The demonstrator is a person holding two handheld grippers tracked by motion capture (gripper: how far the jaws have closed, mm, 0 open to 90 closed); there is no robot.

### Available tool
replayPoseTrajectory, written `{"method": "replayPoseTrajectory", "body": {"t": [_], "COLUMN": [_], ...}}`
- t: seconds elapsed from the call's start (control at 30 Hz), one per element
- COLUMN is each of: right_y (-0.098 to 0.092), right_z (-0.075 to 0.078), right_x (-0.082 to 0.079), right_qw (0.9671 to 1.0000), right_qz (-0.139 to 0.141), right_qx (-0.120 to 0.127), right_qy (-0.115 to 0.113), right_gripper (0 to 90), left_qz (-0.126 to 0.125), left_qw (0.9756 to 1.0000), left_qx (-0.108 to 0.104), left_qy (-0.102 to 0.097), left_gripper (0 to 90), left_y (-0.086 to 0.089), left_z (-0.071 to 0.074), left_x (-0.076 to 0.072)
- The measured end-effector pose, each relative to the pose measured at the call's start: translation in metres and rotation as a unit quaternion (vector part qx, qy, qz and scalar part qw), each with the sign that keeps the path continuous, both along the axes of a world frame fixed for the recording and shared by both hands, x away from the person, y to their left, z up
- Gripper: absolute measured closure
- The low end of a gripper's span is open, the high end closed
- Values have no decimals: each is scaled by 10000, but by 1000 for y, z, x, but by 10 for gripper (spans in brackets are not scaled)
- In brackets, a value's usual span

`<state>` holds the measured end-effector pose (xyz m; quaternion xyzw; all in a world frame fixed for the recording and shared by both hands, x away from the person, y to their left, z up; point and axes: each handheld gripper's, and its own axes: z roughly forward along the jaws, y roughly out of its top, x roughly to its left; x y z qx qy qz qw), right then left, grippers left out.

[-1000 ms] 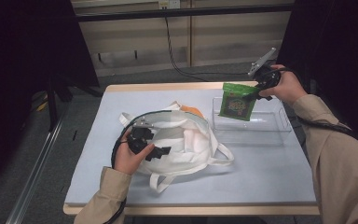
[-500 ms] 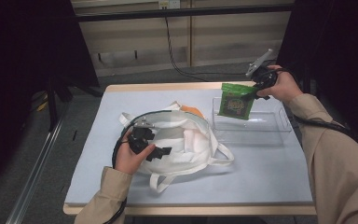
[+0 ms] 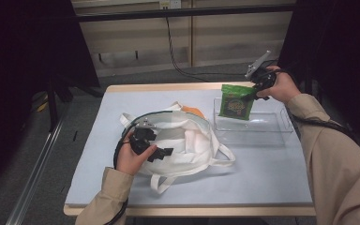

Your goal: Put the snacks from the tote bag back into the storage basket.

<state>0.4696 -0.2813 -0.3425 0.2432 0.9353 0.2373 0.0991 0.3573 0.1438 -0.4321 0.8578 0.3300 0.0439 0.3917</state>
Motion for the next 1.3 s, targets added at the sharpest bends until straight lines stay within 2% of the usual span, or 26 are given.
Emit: {"method": "replayPoseTrajectory", "body": {"t": [0.47, 0.7, 0.97, 1.3], "right_y": [7, 6, 4, 6], "right_z": [-4, -7, -10, -14], "right_x": [7, 12, 15, 19], "right_qw": [10000, 10000, 10000, 9999], "right_qz": [56, 42, -1, 63], "right_qx": [41, 23, 40, 68], "right_qy": [-6, 12, 39, 58], "right_gripper": [776, 776, 776, 776], "left_qz": [-24, -22, -60, -48], "left_qw": [10000, 10000, 10000, 10000], "left_qx": [12, -38, 18, -8], "left_qy": [-14, -21, 30, 41], "left_gripper": [46, 47, 46, 45], "left_y": [-1, -2, -3, -3], "left_z": [0, 0, -1, -1], "left_x": [0, 1, 2, 3]}}
